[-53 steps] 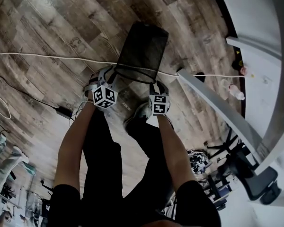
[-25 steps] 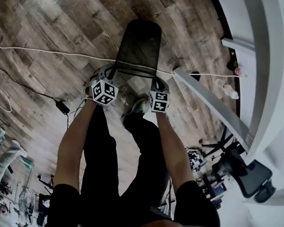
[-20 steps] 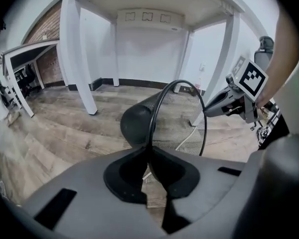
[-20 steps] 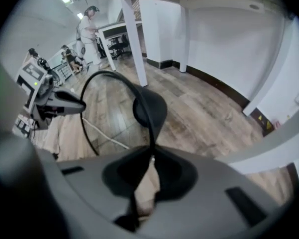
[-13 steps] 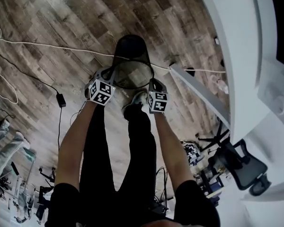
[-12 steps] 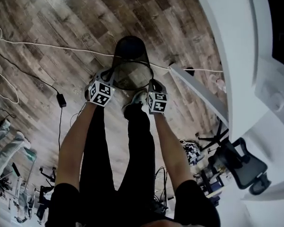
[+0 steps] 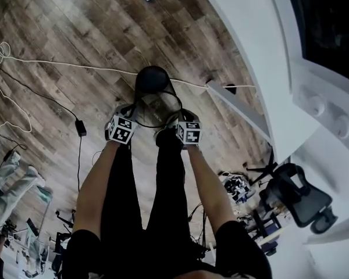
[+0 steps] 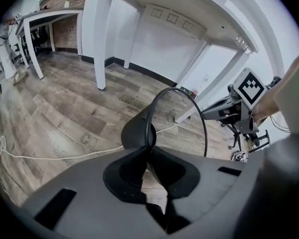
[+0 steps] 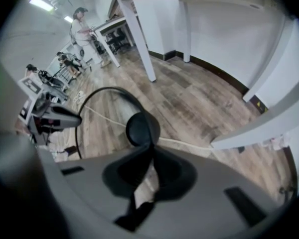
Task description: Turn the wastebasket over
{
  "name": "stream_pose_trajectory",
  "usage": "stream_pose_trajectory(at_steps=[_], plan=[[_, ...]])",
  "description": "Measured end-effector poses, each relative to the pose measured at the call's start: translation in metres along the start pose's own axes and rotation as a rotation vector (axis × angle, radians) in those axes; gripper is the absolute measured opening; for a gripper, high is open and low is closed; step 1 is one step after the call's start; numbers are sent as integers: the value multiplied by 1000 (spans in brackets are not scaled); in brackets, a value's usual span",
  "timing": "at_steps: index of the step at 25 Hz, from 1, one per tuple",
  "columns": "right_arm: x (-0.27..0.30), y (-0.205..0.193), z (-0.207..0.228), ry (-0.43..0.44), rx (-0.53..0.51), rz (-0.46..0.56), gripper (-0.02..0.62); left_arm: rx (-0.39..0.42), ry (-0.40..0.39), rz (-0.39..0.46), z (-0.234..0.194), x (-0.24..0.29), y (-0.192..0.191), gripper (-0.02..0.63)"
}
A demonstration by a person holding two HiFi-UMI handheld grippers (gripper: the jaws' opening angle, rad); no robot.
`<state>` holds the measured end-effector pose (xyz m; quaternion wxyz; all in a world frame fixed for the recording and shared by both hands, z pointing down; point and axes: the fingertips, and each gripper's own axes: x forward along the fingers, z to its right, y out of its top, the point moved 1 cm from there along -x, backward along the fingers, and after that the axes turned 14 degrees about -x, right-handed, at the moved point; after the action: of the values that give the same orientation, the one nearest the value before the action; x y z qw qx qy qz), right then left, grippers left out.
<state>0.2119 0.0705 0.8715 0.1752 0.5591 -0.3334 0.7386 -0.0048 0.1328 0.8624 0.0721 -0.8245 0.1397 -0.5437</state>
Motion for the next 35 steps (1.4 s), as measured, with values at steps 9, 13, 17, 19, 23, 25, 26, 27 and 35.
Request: stream_pose_trajectory(at_steps=[9, 13, 17, 19, 23, 25, 26, 27, 35], plan=[[36, -22, -10, 47, 34, -116, 48, -102, -36, -162, -24, 35, -30, 60], [46, -38, -7, 64, 39, -166, 48, -136, -64, -236, -23, 49, -49, 60], [54, -46, -7, 87, 36, -201, 48, -155, -62, -295, -26, 60, -64, 61], [57, -48, -8, 95, 36, -214, 48, -153, -52, -299, -29, 64, -67, 61], [68, -47, -8, 111, 33, -231, 48, -143, -23, -286, -42, 72, -59, 61], [72, -44, -5, 108, 44, -224, 48, -181, -50, -297, -40, 76, -59, 60], [74, -40, -3, 109, 58, -213, 48, -201, -65, -300, -40, 77, -57, 60], [76, -35, -1, 112, 70, -203, 48, -215, -74, -302, -41, 79, -54, 60], [83, -23, 2, 134, 70, -257, 49, -271, -96, -358, -45, 79, -54, 60]])
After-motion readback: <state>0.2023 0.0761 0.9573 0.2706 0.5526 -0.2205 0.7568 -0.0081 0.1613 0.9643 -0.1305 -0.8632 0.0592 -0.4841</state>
